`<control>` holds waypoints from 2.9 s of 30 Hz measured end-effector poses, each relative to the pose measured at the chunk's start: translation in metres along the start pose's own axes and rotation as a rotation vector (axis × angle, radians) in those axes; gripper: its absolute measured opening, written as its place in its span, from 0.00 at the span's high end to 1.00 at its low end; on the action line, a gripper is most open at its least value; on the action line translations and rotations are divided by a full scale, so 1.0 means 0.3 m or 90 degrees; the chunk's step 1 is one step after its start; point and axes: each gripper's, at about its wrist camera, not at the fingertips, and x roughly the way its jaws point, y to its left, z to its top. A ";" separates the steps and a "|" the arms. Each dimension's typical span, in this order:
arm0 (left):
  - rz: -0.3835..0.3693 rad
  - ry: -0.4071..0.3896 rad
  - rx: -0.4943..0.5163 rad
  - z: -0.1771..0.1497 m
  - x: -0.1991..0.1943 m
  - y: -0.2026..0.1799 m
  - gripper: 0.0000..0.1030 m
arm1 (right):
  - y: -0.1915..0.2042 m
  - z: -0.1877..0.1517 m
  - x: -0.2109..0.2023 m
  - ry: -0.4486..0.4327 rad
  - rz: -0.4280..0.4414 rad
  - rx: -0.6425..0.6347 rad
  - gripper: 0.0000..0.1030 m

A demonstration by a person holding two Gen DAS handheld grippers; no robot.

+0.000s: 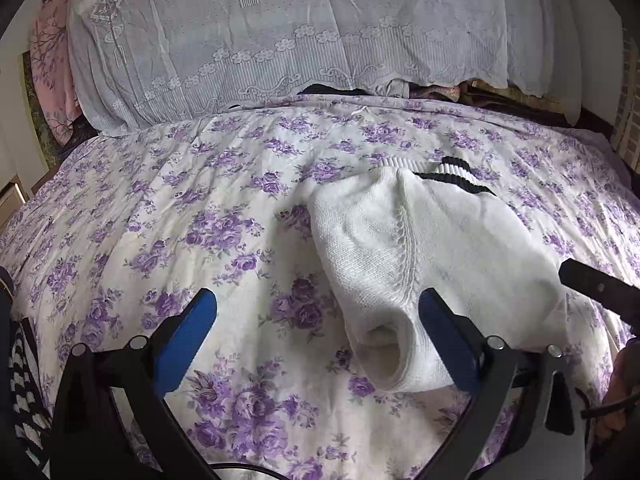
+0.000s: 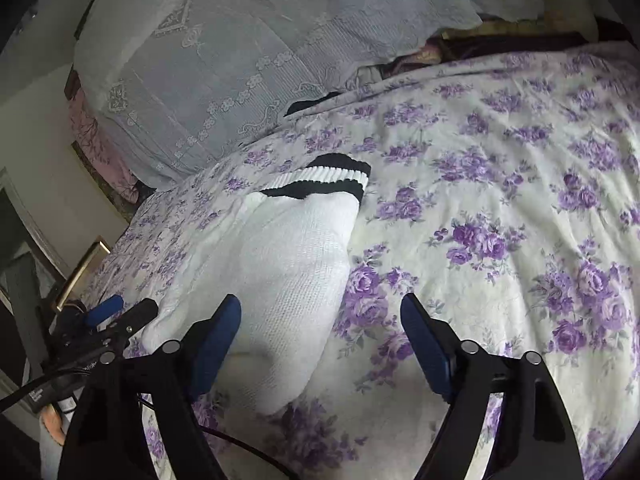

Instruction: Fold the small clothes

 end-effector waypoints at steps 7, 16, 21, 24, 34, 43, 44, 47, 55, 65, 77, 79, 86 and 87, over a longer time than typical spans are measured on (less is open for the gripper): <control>-0.027 0.106 -0.013 -0.043 0.118 0.014 0.04 | -0.003 -0.031 0.062 0.084 -0.012 -0.008 0.28; -0.052 0.119 -0.019 -0.054 0.124 0.011 0.04 | 0.058 -0.051 0.083 0.110 -0.032 -0.063 0.22; -0.106 0.134 -0.081 -0.056 0.130 0.062 0.04 | 0.052 -0.062 0.080 0.120 0.006 -0.052 0.03; -0.140 0.112 -0.086 -0.047 0.092 0.073 0.04 | 0.066 -0.073 0.080 0.134 -0.003 -0.069 0.03; -0.231 0.175 -0.132 -0.071 0.119 0.120 0.04 | -0.055 -0.090 -0.002 0.098 0.156 0.060 0.03; -0.366 0.233 -0.240 0.049 0.271 0.158 0.04 | -0.114 -0.065 -0.011 0.078 0.198 0.125 0.03; -0.379 0.248 -0.251 0.040 0.303 0.153 0.04 | -0.126 -0.059 -0.009 0.076 0.205 0.134 0.03; -0.394 0.239 -0.246 0.038 0.322 0.131 0.04 | -0.157 -0.041 0.001 0.078 0.216 0.155 0.03; -0.489 0.265 -0.276 0.056 0.397 0.103 0.04 | -0.194 0.077 0.130 0.134 0.245 0.224 0.03; -0.458 0.249 -0.212 0.032 0.338 0.077 0.04 | -0.163 0.109 0.209 0.182 0.336 0.221 0.03; -0.510 0.246 -0.229 0.091 0.427 0.068 0.04 | -0.075 0.226 0.402 0.186 0.268 0.196 0.03; -0.505 0.246 -0.208 0.086 0.411 0.054 0.04 | -0.059 0.212 0.389 0.169 0.264 0.161 0.03; -0.457 0.215 -0.148 0.080 0.392 0.018 0.04 | -0.050 0.212 0.393 0.158 0.251 0.131 0.03; -0.453 0.197 -0.139 0.072 0.383 0.013 0.04 | -0.043 0.209 0.393 0.161 0.242 0.119 0.03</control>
